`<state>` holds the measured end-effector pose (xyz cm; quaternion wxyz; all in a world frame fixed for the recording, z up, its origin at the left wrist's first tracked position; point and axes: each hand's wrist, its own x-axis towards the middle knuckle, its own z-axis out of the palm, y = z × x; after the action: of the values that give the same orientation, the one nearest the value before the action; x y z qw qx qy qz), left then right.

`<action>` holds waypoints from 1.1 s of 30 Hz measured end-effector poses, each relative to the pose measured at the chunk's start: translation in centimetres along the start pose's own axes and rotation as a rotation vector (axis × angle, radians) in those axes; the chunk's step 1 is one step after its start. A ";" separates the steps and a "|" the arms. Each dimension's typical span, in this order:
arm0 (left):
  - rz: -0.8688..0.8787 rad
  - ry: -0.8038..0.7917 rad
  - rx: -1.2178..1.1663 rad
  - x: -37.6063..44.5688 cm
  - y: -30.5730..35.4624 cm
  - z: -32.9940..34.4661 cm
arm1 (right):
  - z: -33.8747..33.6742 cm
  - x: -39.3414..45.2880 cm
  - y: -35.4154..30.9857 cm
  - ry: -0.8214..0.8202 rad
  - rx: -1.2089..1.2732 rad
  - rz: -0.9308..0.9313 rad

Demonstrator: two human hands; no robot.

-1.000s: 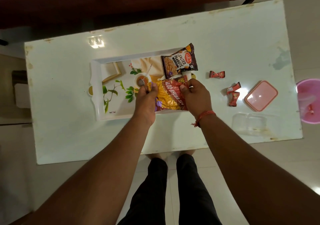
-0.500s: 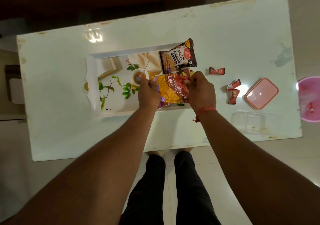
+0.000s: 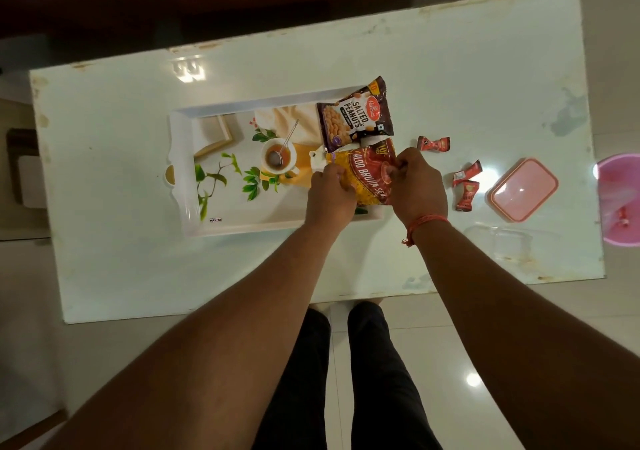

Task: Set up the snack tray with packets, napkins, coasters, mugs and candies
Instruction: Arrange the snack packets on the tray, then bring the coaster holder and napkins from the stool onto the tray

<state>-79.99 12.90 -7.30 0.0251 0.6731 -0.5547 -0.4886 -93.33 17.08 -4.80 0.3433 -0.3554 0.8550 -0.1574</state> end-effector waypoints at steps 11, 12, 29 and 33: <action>0.082 0.067 0.171 -1.5 -0.6 -1.6 | 0.6 -0.4 -0.2 0.072 0.073 0.013; 0.097 0.076 0.211 -1.9 -0.6 -1.9 | 0.7 -0.8 -0.5 0.109 0.030 -0.010; 0.194 0.138 0.633 -7.2 -5.8 -14.4 | 4.3 -8.4 -10.3 -0.171 -0.499 -0.417; 0.183 0.183 0.632 -5.5 -10.7 -19.8 | 9.2 -8.4 -15.0 -0.183 -0.525 -0.525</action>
<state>-58.19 11.20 0.28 -0.0913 0.6360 -0.7323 -0.2257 -75.12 12.41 0.32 0.2635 -0.6509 0.7118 0.0166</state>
